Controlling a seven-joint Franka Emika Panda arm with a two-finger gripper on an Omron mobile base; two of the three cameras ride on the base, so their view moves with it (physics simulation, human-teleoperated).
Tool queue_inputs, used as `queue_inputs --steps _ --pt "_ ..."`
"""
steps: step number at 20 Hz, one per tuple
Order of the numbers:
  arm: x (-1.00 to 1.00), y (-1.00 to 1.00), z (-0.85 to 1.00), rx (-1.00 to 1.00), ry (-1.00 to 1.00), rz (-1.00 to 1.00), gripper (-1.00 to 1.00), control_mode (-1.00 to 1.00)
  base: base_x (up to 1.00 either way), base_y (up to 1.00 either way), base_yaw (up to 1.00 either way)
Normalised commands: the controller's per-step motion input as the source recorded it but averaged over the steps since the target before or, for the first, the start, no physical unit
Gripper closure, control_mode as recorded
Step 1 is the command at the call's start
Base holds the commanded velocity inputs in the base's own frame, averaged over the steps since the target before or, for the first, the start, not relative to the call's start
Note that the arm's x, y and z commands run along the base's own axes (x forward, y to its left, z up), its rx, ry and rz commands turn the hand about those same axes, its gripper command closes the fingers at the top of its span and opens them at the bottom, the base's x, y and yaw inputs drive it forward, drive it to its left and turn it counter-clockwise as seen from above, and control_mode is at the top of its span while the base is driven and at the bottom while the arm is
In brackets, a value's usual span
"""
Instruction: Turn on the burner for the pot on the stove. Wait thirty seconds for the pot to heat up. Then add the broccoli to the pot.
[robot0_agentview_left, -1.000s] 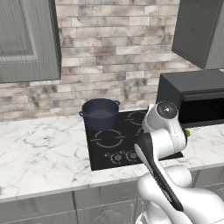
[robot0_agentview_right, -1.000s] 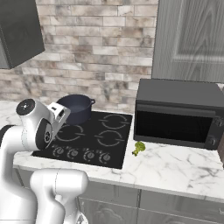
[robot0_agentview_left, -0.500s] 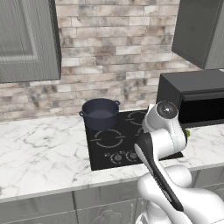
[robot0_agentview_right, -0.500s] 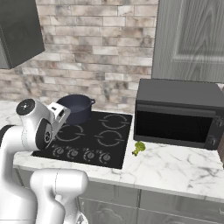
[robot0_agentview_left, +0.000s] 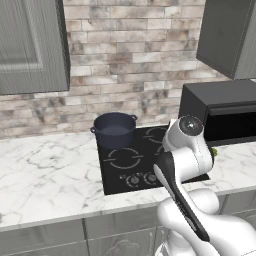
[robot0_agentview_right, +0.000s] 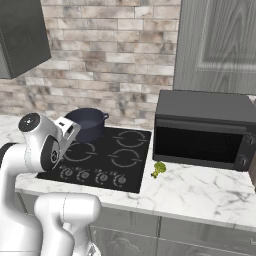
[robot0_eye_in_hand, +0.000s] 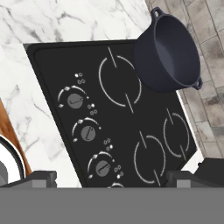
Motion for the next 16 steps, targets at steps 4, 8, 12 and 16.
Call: queue_inputs --steps 4,8,12,16 --pt "0.00 0.00 0.00 0.00 0.00 0.00 -1.00 -1.00 0.00 0.00 0.00" --pt "0.00 0.00 0.00 0.00 0.00 0.00 -1.00 -1.00 0.00 0.00 0.00" --pt "0.00 0.00 0.00 0.00 0.00 0.00 -1.00 -1.00 0.00 0.00 0.00" --pt "0.00 0.00 0.00 0.00 0.00 0.00 -1.00 -1.00 0.00 0.00 0.00"
